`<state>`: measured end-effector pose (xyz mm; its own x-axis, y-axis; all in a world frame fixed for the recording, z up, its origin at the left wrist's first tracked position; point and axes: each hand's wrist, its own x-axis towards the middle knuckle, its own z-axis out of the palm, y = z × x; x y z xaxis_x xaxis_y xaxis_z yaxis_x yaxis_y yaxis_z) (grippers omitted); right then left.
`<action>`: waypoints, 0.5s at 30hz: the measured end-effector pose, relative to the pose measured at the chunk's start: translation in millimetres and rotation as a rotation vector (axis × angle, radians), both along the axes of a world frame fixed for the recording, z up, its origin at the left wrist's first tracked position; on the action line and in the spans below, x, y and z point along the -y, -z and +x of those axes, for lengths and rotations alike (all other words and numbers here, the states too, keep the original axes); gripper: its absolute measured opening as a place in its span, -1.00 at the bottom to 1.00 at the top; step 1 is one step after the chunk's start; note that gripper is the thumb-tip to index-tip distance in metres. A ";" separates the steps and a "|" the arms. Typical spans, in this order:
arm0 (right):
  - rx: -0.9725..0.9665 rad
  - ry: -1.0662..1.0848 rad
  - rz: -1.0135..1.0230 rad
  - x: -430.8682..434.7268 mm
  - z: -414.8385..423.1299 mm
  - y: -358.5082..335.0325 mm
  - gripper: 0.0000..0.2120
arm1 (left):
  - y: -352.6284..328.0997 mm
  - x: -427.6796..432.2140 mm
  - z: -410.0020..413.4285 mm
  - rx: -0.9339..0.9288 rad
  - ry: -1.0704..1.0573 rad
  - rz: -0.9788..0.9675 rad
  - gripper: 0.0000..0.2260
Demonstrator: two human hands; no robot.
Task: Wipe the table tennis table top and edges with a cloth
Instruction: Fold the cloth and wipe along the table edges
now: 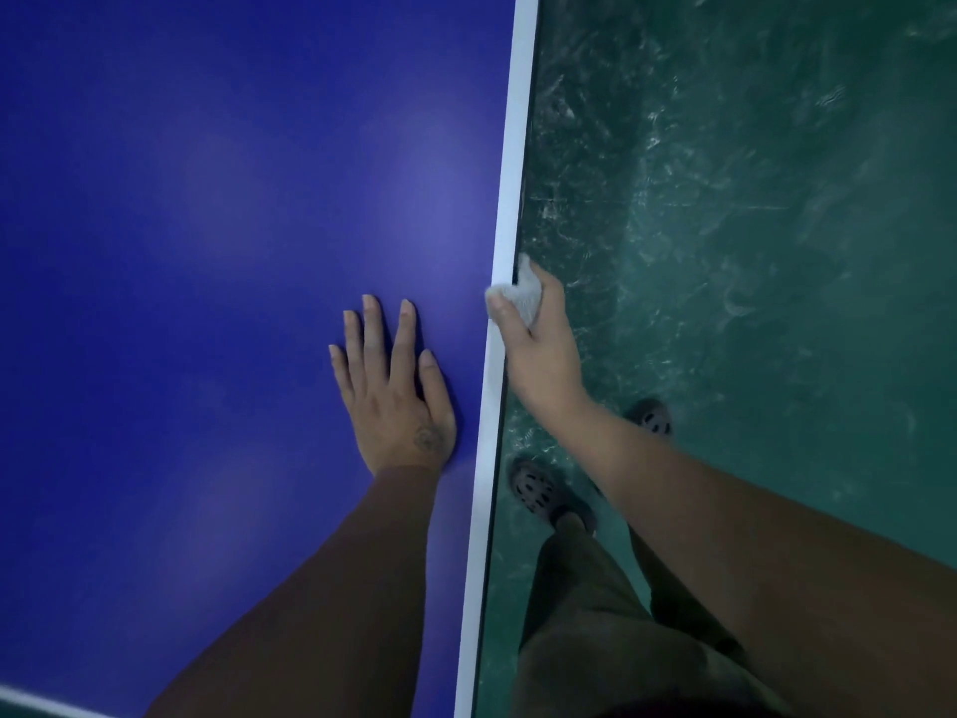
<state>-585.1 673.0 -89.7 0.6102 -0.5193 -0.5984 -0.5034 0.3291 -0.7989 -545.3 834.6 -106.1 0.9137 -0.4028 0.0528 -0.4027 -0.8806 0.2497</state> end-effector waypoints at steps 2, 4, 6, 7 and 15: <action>-0.005 0.007 0.098 0.4 -26.5 -1.7 -0.48 | 0.2 0.3 0.1 0.007 -0.002 -0.012 -0.53; -0.020 -0.013 0.183 4.8 -50.1 -4.1 -0.59 | 1.0 -0.7 -0.1 0.013 0.002 -0.016 -0.53; -0.004 -0.015 0.282 8.8 -71.1 -9.2 -0.58 | 1.2 -2.4 -0.1 0.019 0.004 -0.016 -0.54; 0.008 -0.011 0.341 10.4 -80.3 -13.1 -0.53 | 0.4 -2.0 -0.2 0.018 0.004 -0.014 -0.54; 0.078 -0.037 0.477 10.8 -141.8 -60.6 -0.42 | -6.0 -3.7 -3.7 -0.059 -0.013 -0.085 -0.56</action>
<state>-727.0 662.2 -29.1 0.6754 -0.1752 -0.7164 -0.4665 0.6509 -0.5989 -549.0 838.4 -100.1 0.9213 -0.3876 0.0323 -0.3741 -0.8602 0.3465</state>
